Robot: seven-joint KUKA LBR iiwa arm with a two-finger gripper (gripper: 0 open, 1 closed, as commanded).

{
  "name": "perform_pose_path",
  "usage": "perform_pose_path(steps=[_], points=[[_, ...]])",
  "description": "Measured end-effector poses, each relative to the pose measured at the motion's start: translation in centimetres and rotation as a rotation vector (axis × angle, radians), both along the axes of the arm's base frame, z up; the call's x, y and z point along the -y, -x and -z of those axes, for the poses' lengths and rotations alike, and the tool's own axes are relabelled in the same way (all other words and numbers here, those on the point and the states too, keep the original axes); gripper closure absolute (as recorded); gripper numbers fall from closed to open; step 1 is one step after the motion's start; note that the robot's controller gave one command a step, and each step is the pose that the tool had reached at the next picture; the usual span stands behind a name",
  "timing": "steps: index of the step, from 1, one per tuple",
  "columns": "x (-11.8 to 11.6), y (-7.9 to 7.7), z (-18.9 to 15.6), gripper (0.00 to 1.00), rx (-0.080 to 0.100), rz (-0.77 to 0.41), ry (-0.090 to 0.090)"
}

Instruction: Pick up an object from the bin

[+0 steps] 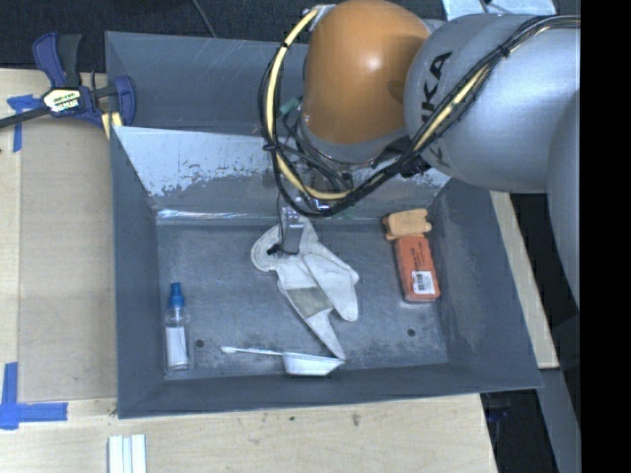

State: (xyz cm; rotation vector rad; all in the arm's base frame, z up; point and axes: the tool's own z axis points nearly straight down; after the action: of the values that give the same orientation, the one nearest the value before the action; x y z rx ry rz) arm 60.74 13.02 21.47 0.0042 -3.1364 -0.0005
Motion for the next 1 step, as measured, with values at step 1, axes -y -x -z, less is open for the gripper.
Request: perform_pose_path(steps=[1], points=[[0.06, -0.16, -0.51, 0.00, 0.009, 0.002, -0.001]])
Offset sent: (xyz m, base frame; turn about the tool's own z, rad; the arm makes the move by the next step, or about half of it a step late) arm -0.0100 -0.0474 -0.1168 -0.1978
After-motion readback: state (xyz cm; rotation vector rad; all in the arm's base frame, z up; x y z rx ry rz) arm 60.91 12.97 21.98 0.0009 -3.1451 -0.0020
